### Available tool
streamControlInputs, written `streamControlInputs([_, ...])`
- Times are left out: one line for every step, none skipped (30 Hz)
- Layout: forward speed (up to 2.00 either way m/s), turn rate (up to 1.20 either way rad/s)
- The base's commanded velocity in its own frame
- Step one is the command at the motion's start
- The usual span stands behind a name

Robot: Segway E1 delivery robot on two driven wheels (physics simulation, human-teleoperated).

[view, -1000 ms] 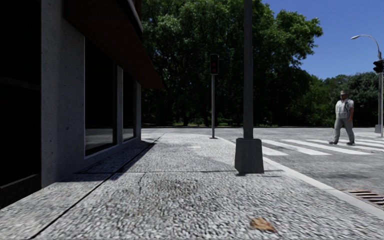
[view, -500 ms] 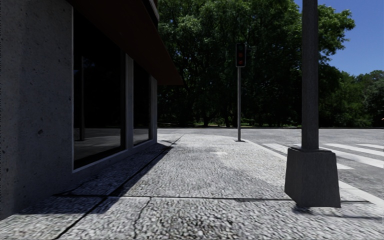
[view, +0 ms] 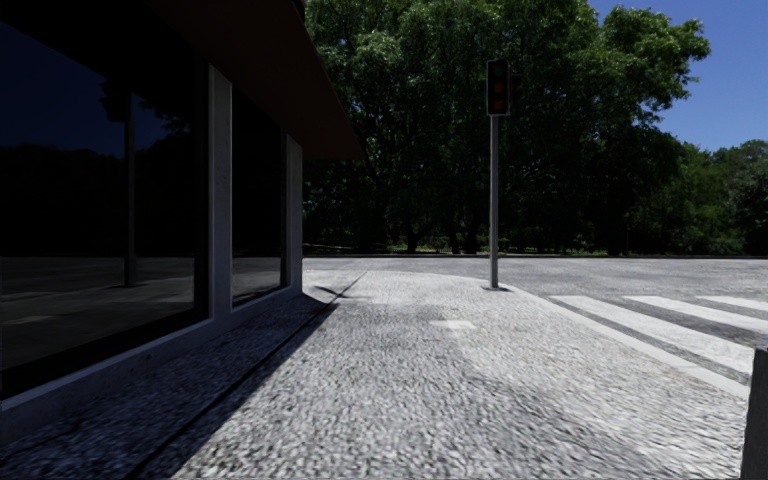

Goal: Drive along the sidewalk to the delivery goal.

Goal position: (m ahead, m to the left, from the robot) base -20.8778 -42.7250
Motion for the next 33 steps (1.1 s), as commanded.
streamControlInputs([2.00, 0.00])
streamControlInputs([2.00, 0.00])
streamControlInputs([2.00, 0.00])
streamControlInputs([2.00, 0.00])
streamControlInputs([2.00, 0.00])
streamControlInputs([2.00, 0.00])
streamControlInputs([2.00, 0.00])
streamControlInputs([2.00, 0.00])
streamControlInputs([2.00, 0.00])
streamControlInputs([2.00, 0.00])
streamControlInputs([2.00, 0.00])
streamControlInputs([2.00, 0.00])
streamControlInputs([2.00, 0.00])
streamControlInputs([2.00, 0.00])
streamControlInputs([2.00, -0.08])
streamControlInputs([2.00, -0.18])
streamControlInputs([2.00, -0.18])
streamControlInputs([2.00, -0.23])
streamControlInputs([2.00, -0.28])
streamControlInputs([1.96, -0.30])
streamControlInputs([1.96, -0.30])
streamControlInputs([1.89, -0.35])
streamControlInputs([1.84, -0.47])
streamControlInputs([1.84, -0.47])
streamControlInputs([1.76, -0.54])
streamControlInputs([1.73, -0.57])
streamControlInputs([1.68, -0.58])
streamControlInputs([1.68, -0.58])
streamControlInputs([1.62, -0.58])
streamControlInputs([1.57, -0.58])
streamControlInputs([1.57, -0.58])
streamControlInputs([1.55, -0.58])
streamControlInputs([1.55, -0.58])
